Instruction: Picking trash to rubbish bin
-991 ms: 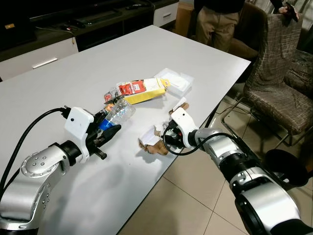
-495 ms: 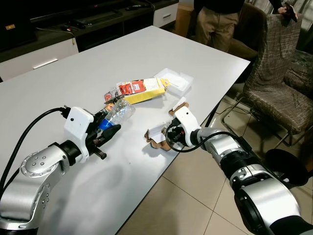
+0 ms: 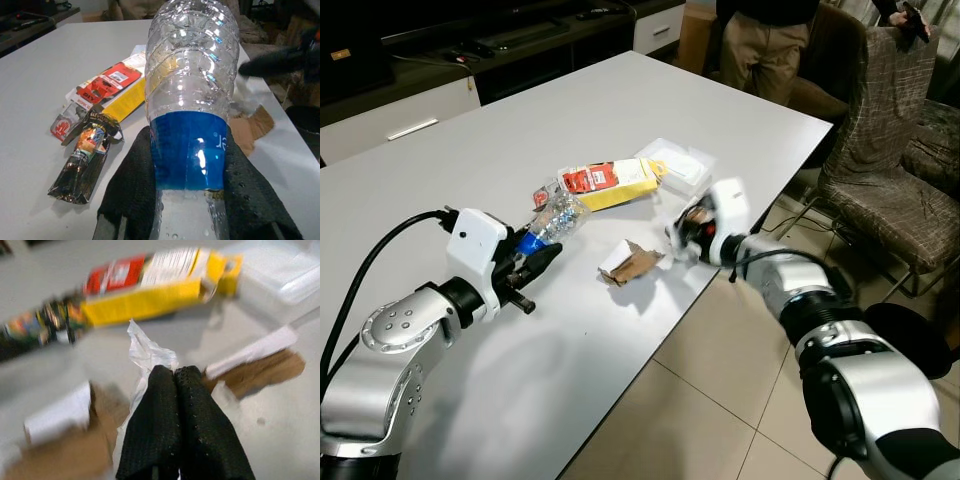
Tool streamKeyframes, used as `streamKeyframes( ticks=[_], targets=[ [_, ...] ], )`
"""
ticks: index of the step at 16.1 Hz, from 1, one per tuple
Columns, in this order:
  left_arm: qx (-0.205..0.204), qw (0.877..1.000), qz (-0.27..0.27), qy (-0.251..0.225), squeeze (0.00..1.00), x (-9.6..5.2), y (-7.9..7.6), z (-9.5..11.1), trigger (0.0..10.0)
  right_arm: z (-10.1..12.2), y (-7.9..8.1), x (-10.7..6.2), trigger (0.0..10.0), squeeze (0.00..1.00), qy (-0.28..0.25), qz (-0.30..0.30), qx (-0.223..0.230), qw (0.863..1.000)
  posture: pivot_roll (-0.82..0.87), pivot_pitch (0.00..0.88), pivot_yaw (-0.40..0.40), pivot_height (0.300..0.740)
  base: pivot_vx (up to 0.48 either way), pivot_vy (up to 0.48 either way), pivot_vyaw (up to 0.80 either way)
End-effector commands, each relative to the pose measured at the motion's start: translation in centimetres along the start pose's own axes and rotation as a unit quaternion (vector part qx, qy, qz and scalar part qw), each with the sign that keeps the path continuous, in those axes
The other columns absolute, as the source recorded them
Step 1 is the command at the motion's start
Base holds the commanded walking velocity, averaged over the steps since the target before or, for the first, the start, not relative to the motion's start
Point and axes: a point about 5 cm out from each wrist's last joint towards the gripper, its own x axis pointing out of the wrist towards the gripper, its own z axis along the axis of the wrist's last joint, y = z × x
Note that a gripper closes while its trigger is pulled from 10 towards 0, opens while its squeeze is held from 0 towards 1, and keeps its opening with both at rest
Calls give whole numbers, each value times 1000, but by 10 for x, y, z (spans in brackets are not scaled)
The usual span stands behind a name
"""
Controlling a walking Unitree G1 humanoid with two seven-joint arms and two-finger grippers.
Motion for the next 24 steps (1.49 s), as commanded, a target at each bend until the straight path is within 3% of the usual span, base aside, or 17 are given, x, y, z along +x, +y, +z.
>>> streamKeyframes(
  ticks=[1, 5, 10, 13, 15, 16, 18, 19, 20, 22, 23, 24],
  targets=[
    [11, 1000, 6, -15, 0, 3, 2, 7, 0, 22, -2, -1, 0, 0, -45, -2, 13, 999, -19, 0, -51, 740, 0, 0, 0],
    [7, 999, 22, -26, 0, 8, 4, 9, 0, 34, -12, -11, 0, 0, -113, 0, 65, 991, -33, 0, -43, 740, 0, 0, 0],
    [10, 997, 63, -41, 0, 11, 13, 11, 0, 34, 0, -10, 0, 0, -146, 47, 95, 984, -33, 0, -51, 740, 0, 0, 0],
    [12, 997, 66, -39, 0, 11, 11, 8, 0, 15, 15, 0, 0, 0, -100, 58, 39, 993, -25, 0, -57, 740, 0, 0, 0],
    [10, 997, 70, -41, 0, 10, 11, 8, 0, 22, 24, 2, 0, 0, -123, 76, 41, 989, -20, 0, -60, 740, 0, 0, 0],
    [1, 996, 81, -46, 0, 11, 11, 7, 0, 35, 25, -1, 0, 0, -167, 73, 41, 982, -21, 0, -60, 740, 0, 0, 0],
    [-66, 988, 132, -55, 0, 19, 6, 2, 0, 42, 19, -11, 0, 0, -210, 33, 27, 977, -31, 0, -55, 740, 0, 0, 0],
    [-89, 984, 137, -68, 0, 13, 6, 0, 0, 39, 15, -22, 0, 0, -225, -9, -3, 974, -50, 0, -46, 740, 0, 0, 0],
    [-97, 984, 130, -78, 0, 26, -7, 2, 0, 33, 14, -32, 0, 0, -231, -36, -39, 971, -57, 0, -42, 740, 0, 0, 0],
    [-100, 983, 129, -85, 0, 37, -18, 5, 0, 27, 14, -49, 0, 0, -249, -76, -46, 964, -76, 0, -35, 740, 0, 0, 0],
    [-90, 981, 146, -85, 0, 39, -22, 5, 9961, 18, 13, -69, 9686, 0, -247, -122, -93, 957, -94, 0, -33, 740, 0, 0, 0],
    [-86, 980, 164, -77, 0, 40, -25, 2, 10000, 8, 16, -85, 10000, 0, -233, -149, -130, 952, -102, 0, -36, 740, 0, 0, 0]
  ],
)
